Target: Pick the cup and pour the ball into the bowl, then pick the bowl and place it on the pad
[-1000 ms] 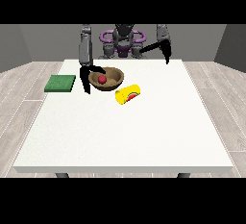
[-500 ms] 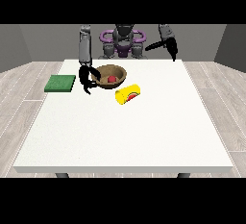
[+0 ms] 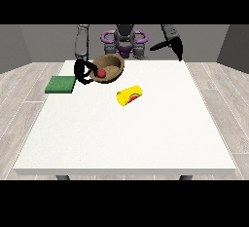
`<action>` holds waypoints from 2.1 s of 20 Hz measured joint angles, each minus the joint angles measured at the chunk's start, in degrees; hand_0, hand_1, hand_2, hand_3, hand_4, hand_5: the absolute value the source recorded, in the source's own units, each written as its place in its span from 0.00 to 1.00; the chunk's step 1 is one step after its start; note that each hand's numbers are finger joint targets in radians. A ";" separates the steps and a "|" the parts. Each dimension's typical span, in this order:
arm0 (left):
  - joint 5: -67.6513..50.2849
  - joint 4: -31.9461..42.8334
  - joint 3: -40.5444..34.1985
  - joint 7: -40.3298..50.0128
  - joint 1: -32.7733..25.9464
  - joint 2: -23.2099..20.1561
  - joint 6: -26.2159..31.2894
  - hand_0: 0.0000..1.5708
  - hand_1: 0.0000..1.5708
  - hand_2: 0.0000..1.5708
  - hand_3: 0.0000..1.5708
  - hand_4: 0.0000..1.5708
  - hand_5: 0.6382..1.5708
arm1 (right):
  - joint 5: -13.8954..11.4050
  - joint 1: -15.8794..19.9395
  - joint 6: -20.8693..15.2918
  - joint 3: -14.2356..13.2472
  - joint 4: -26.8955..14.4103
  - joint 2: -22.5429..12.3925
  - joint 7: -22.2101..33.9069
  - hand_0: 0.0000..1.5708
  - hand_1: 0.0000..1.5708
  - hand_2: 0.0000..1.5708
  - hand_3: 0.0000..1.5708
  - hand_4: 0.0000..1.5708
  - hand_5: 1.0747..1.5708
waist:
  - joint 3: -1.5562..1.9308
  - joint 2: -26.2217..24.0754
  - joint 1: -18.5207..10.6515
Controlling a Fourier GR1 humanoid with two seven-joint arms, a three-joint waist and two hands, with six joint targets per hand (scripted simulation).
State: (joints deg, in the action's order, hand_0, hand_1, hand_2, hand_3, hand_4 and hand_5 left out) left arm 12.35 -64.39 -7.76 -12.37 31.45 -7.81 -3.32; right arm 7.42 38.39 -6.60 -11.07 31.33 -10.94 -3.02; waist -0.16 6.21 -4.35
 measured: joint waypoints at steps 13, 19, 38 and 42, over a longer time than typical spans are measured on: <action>0.32 -0.13 0.06 -3.46 -4.10 0.73 -2.74 0.00 0.00 0.00 0.00 0.00 0.99 | 6.18 -0.51 11.26 -6.01 2.08 -12.96 7.23 1.00 1.00 1.00 1.00 0.68 0.97 | 0.17 0.45 2.44; 0.74 1.61 -0.81 -7.63 -2.10 0.73 -5.45 0.00 0.00 0.00 0.00 0.00 0.99 | 8.94 -1.11 17.47 -8.55 2.19 -17.23 5.40 1.00 1.00 1.00 1.00 0.67 0.98 | 0.18 5.91 4.42; 6.46 -22.64 7.35 -0.56 -2.02 3.41 -9.34 0.00 0.00 0.00 0.00 0.00 0.99 | 8.97 1.75 27.16 -15.34 -10.15 -34.50 -11.44 1.00 1.00 1.00 0.29 0.65 1.00 | 0.31 23.82 0.44; 6.68 -25.77 7.99 0.75 -3.64 3.56 -9.26 0.00 0.00 0.00 0.00 0.00 0.99 | 10.17 3.16 28.89 -16.51 -12.28 -35.68 -10.02 1.00 1.00 1.00 0.00 0.50 1.00 | 0.28 23.71 0.92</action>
State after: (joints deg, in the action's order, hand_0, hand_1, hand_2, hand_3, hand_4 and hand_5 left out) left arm 19.03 -90.16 0.23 -11.62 27.81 -4.24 -12.59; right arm 17.59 41.56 22.29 -27.58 19.06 -46.62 -13.03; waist 0.13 29.92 -3.43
